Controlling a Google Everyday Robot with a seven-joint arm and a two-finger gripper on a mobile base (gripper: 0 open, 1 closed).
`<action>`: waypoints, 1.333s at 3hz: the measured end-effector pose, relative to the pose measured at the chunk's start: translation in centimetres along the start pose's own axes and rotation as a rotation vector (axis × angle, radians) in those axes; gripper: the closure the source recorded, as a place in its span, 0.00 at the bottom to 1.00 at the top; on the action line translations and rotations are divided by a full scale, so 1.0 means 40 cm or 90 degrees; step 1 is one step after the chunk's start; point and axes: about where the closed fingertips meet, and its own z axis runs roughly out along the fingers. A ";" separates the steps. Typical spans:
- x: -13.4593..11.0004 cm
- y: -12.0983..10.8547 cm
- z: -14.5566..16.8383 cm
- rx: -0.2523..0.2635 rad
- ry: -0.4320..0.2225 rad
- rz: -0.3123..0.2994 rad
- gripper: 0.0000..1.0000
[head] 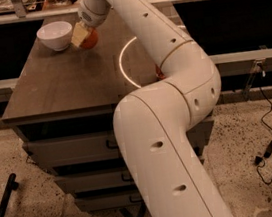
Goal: Move apple near white bowl
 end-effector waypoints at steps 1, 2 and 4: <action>0.009 -0.010 0.033 0.018 0.009 0.004 0.33; 0.013 -0.023 0.062 0.042 0.009 0.006 0.10; 0.022 -0.017 0.061 0.014 -0.015 0.007 0.00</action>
Offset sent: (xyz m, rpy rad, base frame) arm 0.0046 0.0015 -0.0341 -0.0402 -0.0834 -0.0976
